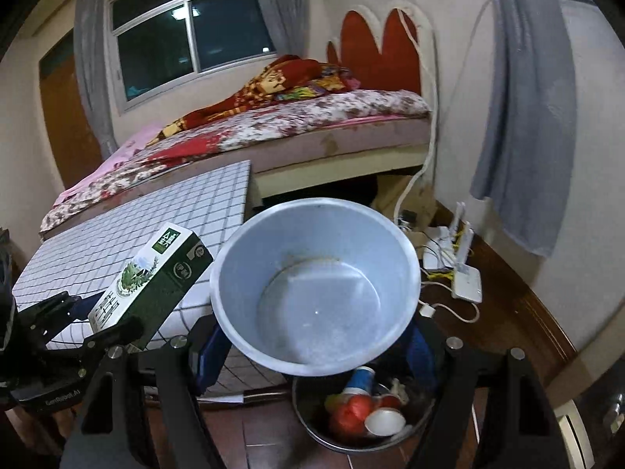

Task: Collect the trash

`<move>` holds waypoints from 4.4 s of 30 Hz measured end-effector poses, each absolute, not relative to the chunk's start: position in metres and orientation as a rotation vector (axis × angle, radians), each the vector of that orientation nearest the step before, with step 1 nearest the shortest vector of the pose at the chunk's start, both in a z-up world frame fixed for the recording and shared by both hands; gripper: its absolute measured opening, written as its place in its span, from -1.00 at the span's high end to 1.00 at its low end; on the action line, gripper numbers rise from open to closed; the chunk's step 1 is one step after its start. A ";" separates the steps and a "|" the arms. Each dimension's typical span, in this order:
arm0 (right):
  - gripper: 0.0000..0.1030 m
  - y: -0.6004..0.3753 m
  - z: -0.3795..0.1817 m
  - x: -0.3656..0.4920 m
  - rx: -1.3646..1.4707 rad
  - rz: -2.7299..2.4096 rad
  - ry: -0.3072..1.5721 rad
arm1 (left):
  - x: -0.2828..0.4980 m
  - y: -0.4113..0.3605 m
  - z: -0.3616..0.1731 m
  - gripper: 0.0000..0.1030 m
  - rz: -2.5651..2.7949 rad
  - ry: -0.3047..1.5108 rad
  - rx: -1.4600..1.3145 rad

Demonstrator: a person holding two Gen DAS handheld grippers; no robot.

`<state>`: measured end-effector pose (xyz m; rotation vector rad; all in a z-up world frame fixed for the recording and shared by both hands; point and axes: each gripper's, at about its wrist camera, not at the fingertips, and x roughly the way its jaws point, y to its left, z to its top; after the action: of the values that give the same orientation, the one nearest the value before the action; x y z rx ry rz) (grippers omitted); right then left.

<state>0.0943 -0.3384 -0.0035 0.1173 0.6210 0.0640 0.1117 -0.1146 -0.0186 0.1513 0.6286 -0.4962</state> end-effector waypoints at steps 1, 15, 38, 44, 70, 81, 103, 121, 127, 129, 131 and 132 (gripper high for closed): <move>-0.51 -0.344 -0.005 0.092 0.120 0.056 0.624 | 0.111 -0.120 -0.020 -0.05 -0.506 0.630 0.154; -0.51 -0.389 -0.034 0.079 0.130 0.003 0.679 | 0.111 -0.165 -0.049 -0.05 -0.596 0.707 0.171; -0.51 -0.406 -0.123 0.111 0.052 0.048 0.886 | 0.138 -0.201 -0.115 -0.05 -0.661 0.909 0.158; -0.51 -0.406 -0.145 0.133 0.012 0.073 0.937 | 0.149 -0.206 -0.131 -0.05 -0.666 0.966 0.151; -0.98 -0.424 -0.184 0.139 0.005 -0.018 1.033 | 0.138 -0.172 -0.156 -0.98 -0.404 0.966 0.112; -0.98 -0.386 -0.157 0.112 -0.009 -0.018 0.972 | 0.124 -0.156 -0.130 -0.98 -0.362 0.901 0.104; -0.98 -0.322 -0.073 0.066 -0.014 -0.015 0.848 | 0.084 -0.111 -0.059 -0.98 -0.283 0.778 0.099; -0.98 -0.261 0.042 0.008 -0.046 -0.034 0.670 | 0.020 -0.060 0.040 -0.98 -0.208 0.590 0.050; -0.98 -0.249 0.065 -0.017 -0.054 -0.010 0.618 | -0.005 -0.047 0.058 -0.98 -0.203 0.542 -0.001; -0.98 -0.245 0.070 -0.023 -0.064 -0.009 0.606 | -0.010 -0.042 0.060 -0.98 -0.192 0.532 0.005; -0.98 -0.242 0.075 -0.028 -0.063 -0.007 0.594 | -0.011 -0.039 0.060 -0.98 -0.184 0.538 0.009; -0.98 -0.241 0.078 -0.030 -0.063 -0.007 0.587 | -0.011 -0.038 0.060 -0.98 -0.182 0.541 0.009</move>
<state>-0.0297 -0.2408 0.0778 -0.0634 0.5867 -0.0069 -0.0105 -0.0379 0.0600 0.0090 0.5414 -0.1823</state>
